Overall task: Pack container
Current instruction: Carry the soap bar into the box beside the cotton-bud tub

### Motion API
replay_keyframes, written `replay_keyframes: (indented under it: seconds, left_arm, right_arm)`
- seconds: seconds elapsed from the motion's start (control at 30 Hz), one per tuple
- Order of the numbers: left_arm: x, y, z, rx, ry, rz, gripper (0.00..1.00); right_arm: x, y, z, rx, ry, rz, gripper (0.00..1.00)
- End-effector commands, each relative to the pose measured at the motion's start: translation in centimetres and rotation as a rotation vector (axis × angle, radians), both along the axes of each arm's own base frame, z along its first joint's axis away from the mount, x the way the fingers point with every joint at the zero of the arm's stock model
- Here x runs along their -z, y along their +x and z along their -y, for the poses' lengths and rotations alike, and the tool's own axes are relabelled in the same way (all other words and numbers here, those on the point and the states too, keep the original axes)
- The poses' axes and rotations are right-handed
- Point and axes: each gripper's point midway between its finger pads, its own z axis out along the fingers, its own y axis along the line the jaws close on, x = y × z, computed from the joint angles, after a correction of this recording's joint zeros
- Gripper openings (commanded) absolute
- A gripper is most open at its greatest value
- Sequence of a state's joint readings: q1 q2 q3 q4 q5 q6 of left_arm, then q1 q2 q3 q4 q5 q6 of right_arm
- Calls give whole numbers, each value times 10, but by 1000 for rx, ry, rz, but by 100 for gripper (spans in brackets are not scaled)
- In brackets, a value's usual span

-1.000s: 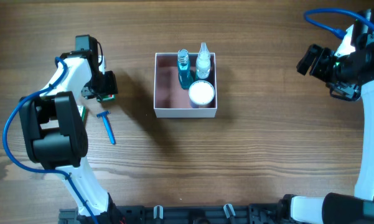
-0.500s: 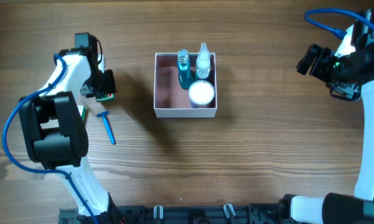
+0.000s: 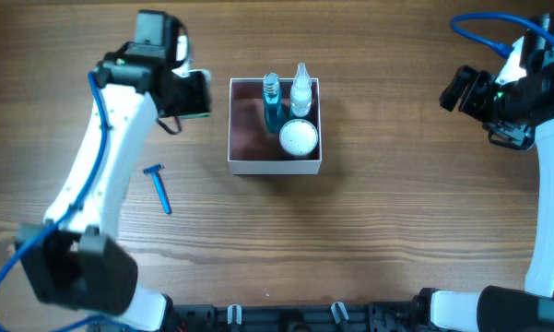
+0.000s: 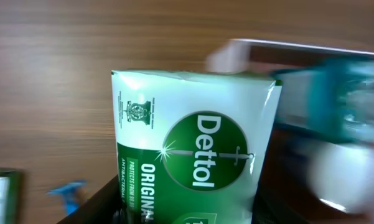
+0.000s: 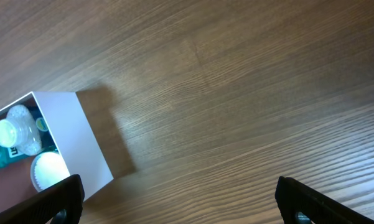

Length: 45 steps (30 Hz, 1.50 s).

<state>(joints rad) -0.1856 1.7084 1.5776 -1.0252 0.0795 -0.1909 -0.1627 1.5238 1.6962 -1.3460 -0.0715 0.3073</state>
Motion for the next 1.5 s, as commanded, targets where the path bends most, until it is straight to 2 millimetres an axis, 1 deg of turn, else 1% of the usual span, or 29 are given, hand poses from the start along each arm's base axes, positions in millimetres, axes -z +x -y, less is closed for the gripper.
replay_keyframes:
  seconds: [0.0,0.13,0.23,0.3,0.4,0.5,0.57,0.7,0.73,0.8,0.83,0.9,0.93,0.97,1.03,1.1,1.13,1.33,1.4,1.47]
  left_arm:
    - [-16,-14,46,14,-110,-4,17]
    - [-6,-21,72,40,-118,-38,13]
    - [8,-26,90,76,-108,-74,12]
    - [18,-29,96,92,-99,-99,12]
    - [31,-30,101,100,-85,-133,12]
    - [48,-30,101,98,-67,-178,13]
    - [56,-30,101,96,-60,-196,13]
    - [61,-29,98,90,-39,-201,14]
    - [62,-28,96,85,-28,-199,16]
    - [63,-27,95,83,-22,-198,31]
    - [63,-28,95,83,-22,-199,36]
    - [63,-29,94,83,-20,-204,41]
    - [63,-29,94,83,-19,-206,50]
    - [63,-30,94,83,-18,-208,57]
    - [64,-31,94,84,-16,-212,61]
    - [64,-31,93,87,-14,-212,72]
    - [64,-31,93,87,-14,-211,74]
    - [64,-31,93,89,-13,-211,75]
    - [64,-30,91,85,2,-205,73]
    - [63,-28,83,68,34,-194,73]
  right_arm:
    - [1,2,-2,-22,5,-1,100]
    - [1,2,-2,-22,5,0,100]
    - [1,2,-2,-22,5,-1,100]
    - [1,2,-2,-23,5,-1,100]
    - [1,2,-2,-22,5,-1,100]
    - [1,2,-2,-23,5,-1,100]
    - [1,2,-2,-23,5,-2,100]
    - [1,2,-2,-22,5,-2,100]
    - [1,2,-2,-22,5,-2,100]
    - [1,2,-2,-23,5,-2,100]
    - [1,2,-2,-22,5,-2,100]
    - [1,2,-2,-22,5,-2,100]
    - [1,2,-2,-23,5,-2,100]
    - [1,2,-2,-22,5,-2,100]
    - [1,2,-2,-22,5,-2,100]
    - [1,2,-2,-23,5,-3,100]
    - [2,2,-2,-23,5,-3,100]
    - [2,1,-2,-22,5,-5,100]
    - [2,1,-2,-22,5,-5,100]
    - [2,1,-2,-22,5,-5,100]
